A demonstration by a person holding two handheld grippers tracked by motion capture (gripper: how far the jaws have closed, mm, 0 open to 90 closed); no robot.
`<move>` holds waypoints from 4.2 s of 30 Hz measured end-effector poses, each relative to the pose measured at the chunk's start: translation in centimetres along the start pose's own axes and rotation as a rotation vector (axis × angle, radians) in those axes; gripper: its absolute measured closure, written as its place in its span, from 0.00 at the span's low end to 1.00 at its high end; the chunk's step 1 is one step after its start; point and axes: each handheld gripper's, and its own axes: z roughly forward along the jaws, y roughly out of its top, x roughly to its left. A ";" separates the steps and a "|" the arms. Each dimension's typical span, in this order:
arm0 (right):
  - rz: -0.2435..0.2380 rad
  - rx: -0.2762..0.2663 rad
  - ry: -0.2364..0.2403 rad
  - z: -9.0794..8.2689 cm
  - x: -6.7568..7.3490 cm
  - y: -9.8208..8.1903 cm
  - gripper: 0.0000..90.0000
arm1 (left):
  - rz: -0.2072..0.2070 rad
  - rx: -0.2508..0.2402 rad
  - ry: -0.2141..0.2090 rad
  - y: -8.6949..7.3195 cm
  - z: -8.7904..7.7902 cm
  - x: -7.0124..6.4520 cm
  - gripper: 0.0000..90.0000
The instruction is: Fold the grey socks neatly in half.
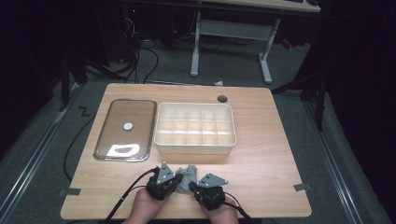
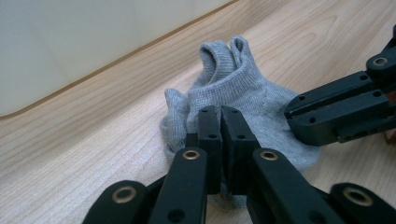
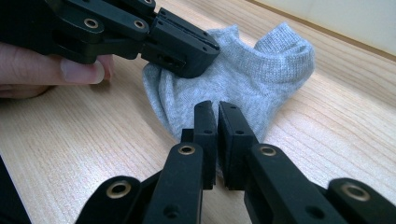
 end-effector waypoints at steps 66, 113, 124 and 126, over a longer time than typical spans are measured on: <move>0.099 0.025 -0.192 -2.7 -1.9 0.7 0.79 | 0.055 0.008 -0.040 -0.1 0.1 -1.9 0.89; 0.077 0.074 -0.101 -0.7 -0.4 1.3 1.00 | -0.093 -0.012 -0.040 -0.9 -3.1 3.3 0.96; 0.070 0.060 -0.100 -1.4 0.1 1.6 0.97 | -0.021 0.042 -0.093 -0.8 -1.5 0.4 0.95; 0.064 0.061 -0.105 -1.4 0.2 1.7 0.97 | -0.016 0.044 -0.097 -0.8 -1.3 0.2 0.94</move>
